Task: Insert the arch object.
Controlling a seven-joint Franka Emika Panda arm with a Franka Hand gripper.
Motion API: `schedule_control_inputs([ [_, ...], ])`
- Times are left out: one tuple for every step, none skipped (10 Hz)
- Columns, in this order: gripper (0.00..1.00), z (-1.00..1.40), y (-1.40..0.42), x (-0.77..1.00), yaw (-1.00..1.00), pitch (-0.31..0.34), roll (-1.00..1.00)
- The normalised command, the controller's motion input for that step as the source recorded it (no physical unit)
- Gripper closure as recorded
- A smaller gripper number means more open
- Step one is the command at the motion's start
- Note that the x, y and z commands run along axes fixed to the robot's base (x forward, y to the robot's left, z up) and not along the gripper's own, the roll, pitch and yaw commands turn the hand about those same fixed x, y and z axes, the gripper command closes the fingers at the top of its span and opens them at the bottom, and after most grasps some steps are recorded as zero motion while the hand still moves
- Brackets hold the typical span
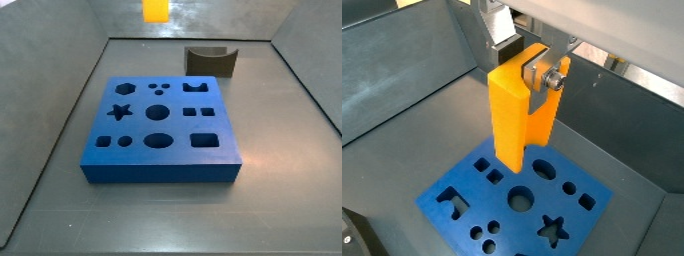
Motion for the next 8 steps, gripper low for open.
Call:
schedule_control_inputs([
  [1.0, 0.0, 0.02, 0.0, 0.0, 0.0, 0.0],
  [1.0, -0.15, 0.21, 0.15, -0.64, 0.0, 0.0],
  [1.0, -0.24, 0.13, 0.17, -0.91, 0.0, 0.0],
  [1.0, -0.29, 0.06, 0.09, -1.0, -0.006, 0.01],
  [1.0, -0.29, 0.06, 0.09, -1.0, -0.01, 0.0],
  [1.0, -0.27, 0.05, 0.11, -1.0, -0.034, 0.0],
  [1.0, -0.3, 0.0, 0.12, -1.0, -0.063, 0.03],
  [1.0, -0.34, 0.0, 0.11, -0.99, -0.084, 0.05],
])
